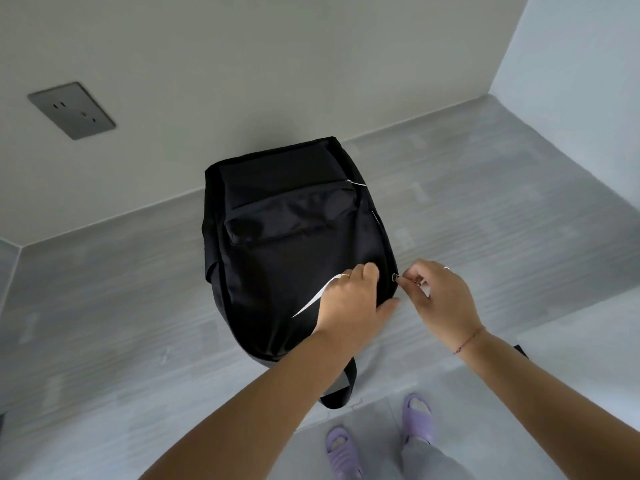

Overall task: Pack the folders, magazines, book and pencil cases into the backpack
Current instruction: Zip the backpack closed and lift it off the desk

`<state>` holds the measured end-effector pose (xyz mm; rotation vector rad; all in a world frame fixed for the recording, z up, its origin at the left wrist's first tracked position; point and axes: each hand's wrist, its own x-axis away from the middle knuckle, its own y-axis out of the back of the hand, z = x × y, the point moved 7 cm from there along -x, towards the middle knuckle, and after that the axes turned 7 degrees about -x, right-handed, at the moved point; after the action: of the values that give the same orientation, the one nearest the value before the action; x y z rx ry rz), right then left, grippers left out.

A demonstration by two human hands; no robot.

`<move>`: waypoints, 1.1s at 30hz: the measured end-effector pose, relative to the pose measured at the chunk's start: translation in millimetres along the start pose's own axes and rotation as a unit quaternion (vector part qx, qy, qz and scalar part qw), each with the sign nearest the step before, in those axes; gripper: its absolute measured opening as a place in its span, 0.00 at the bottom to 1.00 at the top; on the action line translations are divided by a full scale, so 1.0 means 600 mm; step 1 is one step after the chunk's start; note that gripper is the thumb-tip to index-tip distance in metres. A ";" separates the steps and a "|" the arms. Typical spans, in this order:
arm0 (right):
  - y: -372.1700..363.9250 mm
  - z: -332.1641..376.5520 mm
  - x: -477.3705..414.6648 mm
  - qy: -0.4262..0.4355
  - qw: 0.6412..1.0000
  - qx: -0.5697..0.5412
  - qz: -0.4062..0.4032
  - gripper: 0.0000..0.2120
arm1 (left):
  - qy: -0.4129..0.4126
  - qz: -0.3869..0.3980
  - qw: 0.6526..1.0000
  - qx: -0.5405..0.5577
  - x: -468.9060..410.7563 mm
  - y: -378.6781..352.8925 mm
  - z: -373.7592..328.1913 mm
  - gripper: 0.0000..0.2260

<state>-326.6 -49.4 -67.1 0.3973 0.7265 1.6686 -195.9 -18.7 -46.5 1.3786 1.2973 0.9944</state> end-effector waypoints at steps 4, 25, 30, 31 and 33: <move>0.007 -0.010 -0.015 0.039 0.999 0.022 0.019 0.09 | 0.014 0.013 1.000 0.018 -0.023 -0.018 -0.016 0.11; -0.023 -0.067 -0.242 0.080 0.994 0.066 0.035 0.09 | 0.039 0.038 0.998 0.028 -0.026 -0.041 -0.014 0.08; -0.031 -0.072 -0.245 0.037 0.998 0.043 0.027 0.09 | 0.048 0.042 0.998 0.024 -0.021 -0.051 -0.011 0.07; -0.034 -0.074 -0.248 0.018 0.999 0.029 0.029 0.09 | 0.049 0.048 0.997 0.024 -0.022 -0.052 -0.010 0.07; -0.049 -0.078 -0.253 -0.032 0.998 -0.013 0.056 0.08 | 0.068 0.051 0.996 0.032 -0.022 -0.048 0.000 0.09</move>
<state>-298.8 -204.7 -102.0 0.4779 0.6446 1.7603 -203.5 -32.9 -74.2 1.4595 1.3809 1.1403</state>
